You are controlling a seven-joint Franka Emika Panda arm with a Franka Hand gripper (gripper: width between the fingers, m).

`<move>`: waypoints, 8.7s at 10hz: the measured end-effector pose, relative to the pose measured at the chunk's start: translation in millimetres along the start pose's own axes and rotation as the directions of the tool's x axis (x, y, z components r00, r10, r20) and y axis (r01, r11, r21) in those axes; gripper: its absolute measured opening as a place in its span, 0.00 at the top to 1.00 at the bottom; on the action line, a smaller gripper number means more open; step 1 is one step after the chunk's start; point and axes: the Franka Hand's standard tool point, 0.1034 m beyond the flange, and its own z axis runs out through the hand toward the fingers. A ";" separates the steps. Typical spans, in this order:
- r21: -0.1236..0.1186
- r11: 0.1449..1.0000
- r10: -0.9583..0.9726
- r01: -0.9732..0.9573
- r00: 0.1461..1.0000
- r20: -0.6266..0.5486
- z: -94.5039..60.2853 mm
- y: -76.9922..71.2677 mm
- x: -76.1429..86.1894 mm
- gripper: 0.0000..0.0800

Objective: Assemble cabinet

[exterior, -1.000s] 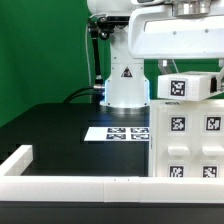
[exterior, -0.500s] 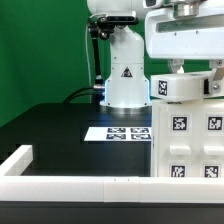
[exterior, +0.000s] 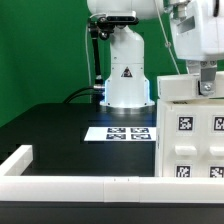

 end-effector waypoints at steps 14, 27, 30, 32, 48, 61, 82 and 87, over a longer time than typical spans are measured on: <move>-0.045 0.678 -0.731 0.734 0.679 0.070 -34.9 3.5 -13.4 0.19; -0.008 -0.623 -0.777 0.782 -0.618 0.118 -32.6 2.9 -19.0 0.19; -0.009 -0.872 -0.486 0.489 -0.864 0.128 -28.6 1.1 -18.1 0.19; 0.013 -0.945 -0.322 0.327 -0.936 0.146 -24.7 -0.2 -13.4 0.19; -0.085 -0.500 -0.862 0.862 -0.485 0.148 -13.5 1.8 3.7 0.31; 0.011 0.717 -0.696 0.697 0.717 -0.032 -9.1 1.5 4.5 0.31; 0.060 0.560 -0.826 0.826 0.553 0.108 -26.7 -0.9 -10.2 0.19; 0.042 0.071 -0.992 0.997 0.067 0.103 -24.3 -2.9 -14.6 0.19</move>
Offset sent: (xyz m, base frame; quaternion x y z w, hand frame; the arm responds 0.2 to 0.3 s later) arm 0.0000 0.0000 0.0000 0.0000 0.0000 0.0000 1.0000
